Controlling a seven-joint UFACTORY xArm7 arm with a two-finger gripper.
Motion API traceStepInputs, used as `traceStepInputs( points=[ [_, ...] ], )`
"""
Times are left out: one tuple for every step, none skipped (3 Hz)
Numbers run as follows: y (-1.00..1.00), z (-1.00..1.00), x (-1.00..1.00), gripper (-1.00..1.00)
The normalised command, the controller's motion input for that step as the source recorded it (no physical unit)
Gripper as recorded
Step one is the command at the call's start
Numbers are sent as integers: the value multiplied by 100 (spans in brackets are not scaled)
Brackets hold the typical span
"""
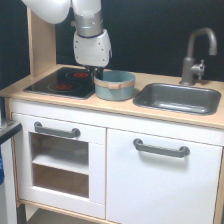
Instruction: Place the pot in the sink
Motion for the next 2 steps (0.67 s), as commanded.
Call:
traceStepInputs(
  points=[
    [-4,92,49,-100],
    [12,97,79,-100]
  ],
)
